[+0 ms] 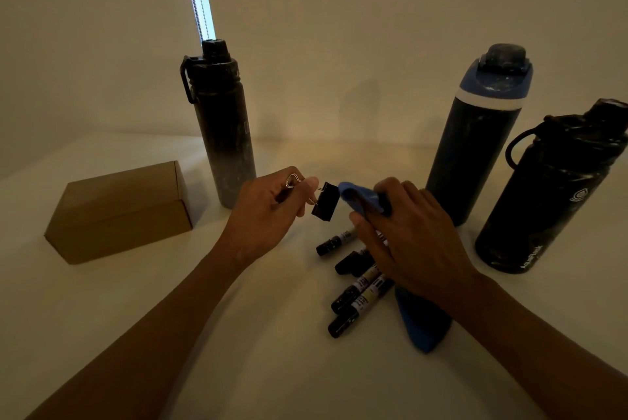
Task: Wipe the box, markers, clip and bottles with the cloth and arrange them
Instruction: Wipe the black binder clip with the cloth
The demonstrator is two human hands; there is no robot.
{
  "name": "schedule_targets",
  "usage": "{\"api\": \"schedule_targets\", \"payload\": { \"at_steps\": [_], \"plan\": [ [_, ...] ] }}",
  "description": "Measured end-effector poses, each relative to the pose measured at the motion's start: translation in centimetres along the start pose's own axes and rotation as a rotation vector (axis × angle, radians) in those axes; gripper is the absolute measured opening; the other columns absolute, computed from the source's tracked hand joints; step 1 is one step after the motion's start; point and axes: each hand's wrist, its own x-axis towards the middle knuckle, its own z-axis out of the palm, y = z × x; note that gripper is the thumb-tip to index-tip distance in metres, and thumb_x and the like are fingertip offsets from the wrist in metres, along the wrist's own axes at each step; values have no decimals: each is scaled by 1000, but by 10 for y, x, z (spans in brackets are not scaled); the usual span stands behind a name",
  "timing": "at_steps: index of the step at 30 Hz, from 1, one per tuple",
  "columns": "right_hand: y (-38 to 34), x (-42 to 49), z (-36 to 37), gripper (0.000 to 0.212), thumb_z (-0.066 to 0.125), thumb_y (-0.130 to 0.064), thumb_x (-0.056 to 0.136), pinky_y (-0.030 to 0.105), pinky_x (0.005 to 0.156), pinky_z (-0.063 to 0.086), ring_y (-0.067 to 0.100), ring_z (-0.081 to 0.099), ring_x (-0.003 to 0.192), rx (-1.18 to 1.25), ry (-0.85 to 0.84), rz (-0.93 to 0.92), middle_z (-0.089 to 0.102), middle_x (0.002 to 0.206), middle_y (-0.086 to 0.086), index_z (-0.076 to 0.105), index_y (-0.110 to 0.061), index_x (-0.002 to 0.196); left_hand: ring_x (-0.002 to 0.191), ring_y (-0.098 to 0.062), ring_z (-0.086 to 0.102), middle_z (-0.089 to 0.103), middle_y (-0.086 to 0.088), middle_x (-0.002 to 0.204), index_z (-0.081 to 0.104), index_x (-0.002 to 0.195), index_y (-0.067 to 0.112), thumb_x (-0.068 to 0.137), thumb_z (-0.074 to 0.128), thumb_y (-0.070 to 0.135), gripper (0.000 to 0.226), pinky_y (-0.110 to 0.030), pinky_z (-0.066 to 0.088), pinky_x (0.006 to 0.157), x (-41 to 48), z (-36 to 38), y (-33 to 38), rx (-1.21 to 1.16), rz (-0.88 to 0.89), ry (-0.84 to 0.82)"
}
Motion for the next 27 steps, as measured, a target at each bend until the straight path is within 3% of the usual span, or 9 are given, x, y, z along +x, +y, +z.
{"api": "schedule_targets", "payload": {
  "at_steps": [6,10,14,17,20,22,24,25,27],
  "plan": [
    [-3,-1,2,47,39,-51,107,33,80,47,19,55,88,-1,56,-26,55,112,9,67,-12,108,62,0,60,58,15,59,57,75,38,103,53,45,30,-8,46,61,-1,-2,2,28,13,35],
    [2,2,19,41,46,-46,107,27,79,42,18,59,75,88,319,-51,46,122,8,71,-15,100,62,-1,60,59,13,62,62,80,33,105,53,44,29,-8,45,60,-1,-1,1,55,47,29],
    [9,8,43,43,39,-49,109,33,69,50,21,61,62,164,431,-15,45,110,1,65,-15,105,64,0,60,58,11,63,60,78,36,104,53,45,29,-7,45,63,0,0,2,56,34,28],
    [12,4,38,29,43,-43,107,35,71,51,20,62,74,103,315,-67,49,114,3,59,-20,112,63,-1,59,57,11,60,57,75,39,103,52,47,29,-8,45,63,0,0,3,46,29,43],
    [3,2,29,42,48,-42,105,33,68,55,15,51,85,56,302,-144,49,118,10,75,-11,101,63,0,59,57,16,58,56,74,40,104,54,42,31,-7,44,63,0,0,2,42,32,53],
    [-1,0,29,37,88,-41,74,34,67,59,15,44,88,-15,285,-255,45,117,11,79,-9,92,65,0,60,56,16,59,57,75,37,105,54,40,30,-6,44,64,0,0,1,47,33,52],
    [-2,-3,25,65,102,-44,40,29,74,55,15,46,92,-87,66,-309,53,117,11,80,-14,93,64,-2,59,55,14,61,59,76,36,105,54,41,29,-8,44,63,1,0,0,54,48,40],
    [-2,-2,24,64,100,-45,44,31,76,56,16,53,95,-86,24,-272,60,118,13,79,-15,97,62,-4,58,55,12,61,59,76,36,105,54,43,29,-10,45,62,1,0,-1,59,54,33],
    [-2,0,18,41,82,-43,80,45,76,61,28,66,91,-4,104,-169,66,119,21,77,-12,105,60,-7,56,54,8,61,59,76,38,104,52,46,30,-13,45,60,2,-2,-1,62,63,20]
  ]
}}
